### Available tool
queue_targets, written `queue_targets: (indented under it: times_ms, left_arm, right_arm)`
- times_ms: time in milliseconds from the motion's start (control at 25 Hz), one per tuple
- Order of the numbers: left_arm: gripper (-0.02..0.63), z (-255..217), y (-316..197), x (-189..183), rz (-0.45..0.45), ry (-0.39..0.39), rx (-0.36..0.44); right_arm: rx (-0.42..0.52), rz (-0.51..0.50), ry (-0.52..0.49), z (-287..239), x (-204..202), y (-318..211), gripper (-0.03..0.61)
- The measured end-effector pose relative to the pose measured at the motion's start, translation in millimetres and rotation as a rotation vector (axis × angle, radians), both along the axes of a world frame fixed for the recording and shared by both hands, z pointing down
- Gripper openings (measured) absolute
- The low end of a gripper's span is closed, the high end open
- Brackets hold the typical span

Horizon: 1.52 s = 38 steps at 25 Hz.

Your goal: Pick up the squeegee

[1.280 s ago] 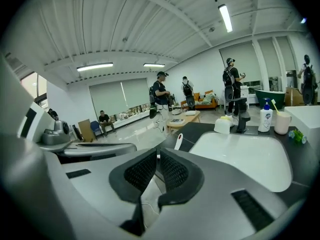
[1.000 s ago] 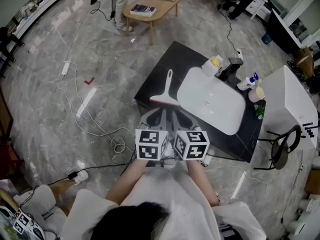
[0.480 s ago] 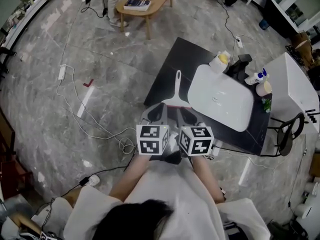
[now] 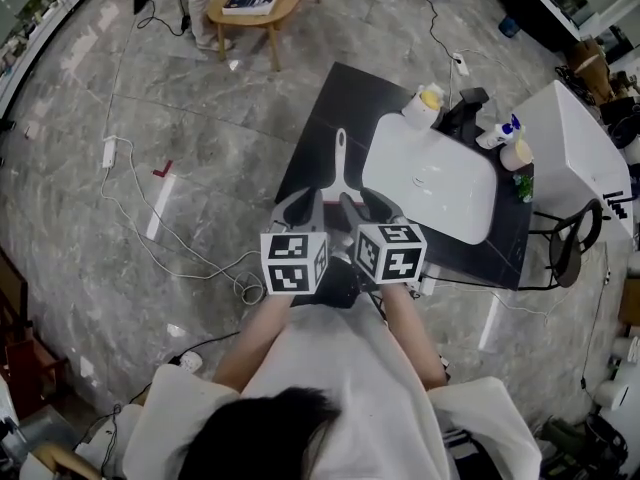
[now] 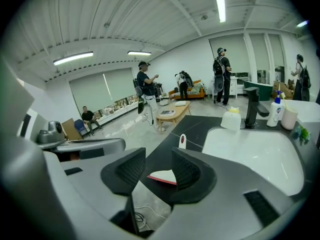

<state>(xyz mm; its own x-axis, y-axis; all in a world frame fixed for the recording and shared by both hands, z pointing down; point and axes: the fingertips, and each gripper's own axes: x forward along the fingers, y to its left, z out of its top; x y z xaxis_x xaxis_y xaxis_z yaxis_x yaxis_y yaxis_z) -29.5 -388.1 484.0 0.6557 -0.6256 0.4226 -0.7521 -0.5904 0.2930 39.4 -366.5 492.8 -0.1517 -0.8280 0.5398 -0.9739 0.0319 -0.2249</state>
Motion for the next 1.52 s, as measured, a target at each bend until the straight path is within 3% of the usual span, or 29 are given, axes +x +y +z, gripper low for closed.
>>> queue_targets:
  times_ms: [520, 1520]
  left_arm:
    - [0.026, 4.0, -41.5, -3.7, -0.064, -0.023, 0.009]
    - [0.026, 39.9, -130.0, 40.4, -0.136, -0.115, -0.066]
  right_arm:
    - [-0.035, -0.044, 0.025, 24.0, 12.5, -57.8, 0.19]
    - [-0.294, -0.117, 0.002, 130.3, 54.2, -155.4, 0.235]
